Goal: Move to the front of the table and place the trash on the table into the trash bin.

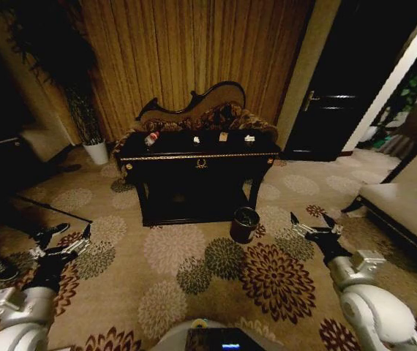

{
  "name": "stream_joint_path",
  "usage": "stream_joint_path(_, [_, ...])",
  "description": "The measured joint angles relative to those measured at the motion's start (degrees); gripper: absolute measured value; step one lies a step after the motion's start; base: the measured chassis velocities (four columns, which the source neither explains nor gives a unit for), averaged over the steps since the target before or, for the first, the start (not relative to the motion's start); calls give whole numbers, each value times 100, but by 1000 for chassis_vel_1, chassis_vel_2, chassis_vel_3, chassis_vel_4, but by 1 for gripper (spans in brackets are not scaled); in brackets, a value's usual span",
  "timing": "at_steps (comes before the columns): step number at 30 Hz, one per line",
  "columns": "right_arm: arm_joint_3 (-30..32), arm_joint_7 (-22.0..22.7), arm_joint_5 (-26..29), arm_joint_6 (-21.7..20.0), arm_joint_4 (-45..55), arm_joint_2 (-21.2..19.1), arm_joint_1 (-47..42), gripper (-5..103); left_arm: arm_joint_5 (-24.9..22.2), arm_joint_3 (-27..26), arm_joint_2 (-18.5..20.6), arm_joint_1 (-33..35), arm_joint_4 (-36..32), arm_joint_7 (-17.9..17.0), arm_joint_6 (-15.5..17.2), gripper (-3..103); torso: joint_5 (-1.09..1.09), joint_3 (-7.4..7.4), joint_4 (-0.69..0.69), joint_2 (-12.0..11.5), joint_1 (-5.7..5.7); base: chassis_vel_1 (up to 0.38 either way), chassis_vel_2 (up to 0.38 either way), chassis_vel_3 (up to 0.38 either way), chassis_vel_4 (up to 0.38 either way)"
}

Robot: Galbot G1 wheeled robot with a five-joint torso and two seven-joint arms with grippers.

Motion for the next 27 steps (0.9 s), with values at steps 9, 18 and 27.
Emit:
stream_joint_path(9, [-138,0,-101,2,1,71,18,100,-10,-2,-7,2,3,21,-20,100,1,1,-1,0,1,-177,160,182,-184])
stream_joint_path(18, [-154,0,-110,6,-3,75,41,100,-19,-19,-22,14,7,23,-27,100,1,1,-1,-1,2,-184,193,184,-186])
stream_joint_path(27, [-183,0,-113,8,-38,74,45,100,-6,-23,-99,52,-22,38,-34,100,1,0,0,0,1,-151,149,166,-136])
